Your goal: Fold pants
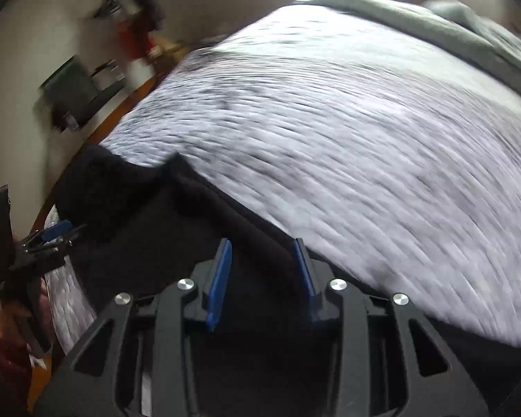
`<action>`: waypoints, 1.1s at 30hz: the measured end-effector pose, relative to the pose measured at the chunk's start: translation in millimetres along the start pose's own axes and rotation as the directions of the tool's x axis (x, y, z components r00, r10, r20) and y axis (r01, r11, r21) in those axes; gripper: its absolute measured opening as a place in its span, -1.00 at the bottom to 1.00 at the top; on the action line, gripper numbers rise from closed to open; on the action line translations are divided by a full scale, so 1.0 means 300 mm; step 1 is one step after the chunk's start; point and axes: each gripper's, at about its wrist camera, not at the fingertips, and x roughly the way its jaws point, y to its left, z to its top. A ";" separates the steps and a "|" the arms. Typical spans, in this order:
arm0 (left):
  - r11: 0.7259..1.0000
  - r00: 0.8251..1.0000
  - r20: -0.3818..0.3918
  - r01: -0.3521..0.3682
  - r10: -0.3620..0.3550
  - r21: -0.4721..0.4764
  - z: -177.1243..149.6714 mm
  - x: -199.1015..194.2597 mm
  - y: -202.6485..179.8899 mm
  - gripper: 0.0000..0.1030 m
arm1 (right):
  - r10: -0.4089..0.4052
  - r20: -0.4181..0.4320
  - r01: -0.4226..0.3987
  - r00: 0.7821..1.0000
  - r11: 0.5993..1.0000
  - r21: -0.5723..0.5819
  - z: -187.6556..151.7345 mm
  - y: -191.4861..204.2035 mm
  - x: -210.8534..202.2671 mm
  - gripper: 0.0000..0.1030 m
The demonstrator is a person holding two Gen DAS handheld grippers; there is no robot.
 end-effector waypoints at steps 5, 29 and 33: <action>0.987 0.995 -0.040 0.092 -0.087 0.131 -0.038 0.037 -0.224 0.72 | -0.080 -0.012 0.081 0.997 0.987 0.139 -0.231 -0.199 -0.149 -0.27; 0.940 0.969 -0.197 0.200 -0.148 0.277 -0.196 0.056 -0.682 0.92 | -0.283 -0.112 0.300 0.953 0.811 0.503 -0.674 -0.689 -0.544 -0.03; 0.930 0.969 -0.199 0.205 -0.148 0.305 -0.216 0.059 -0.774 0.92 | -0.223 -0.070 0.216 0.972 0.741 0.636 -0.791 -0.802 -0.581 -0.01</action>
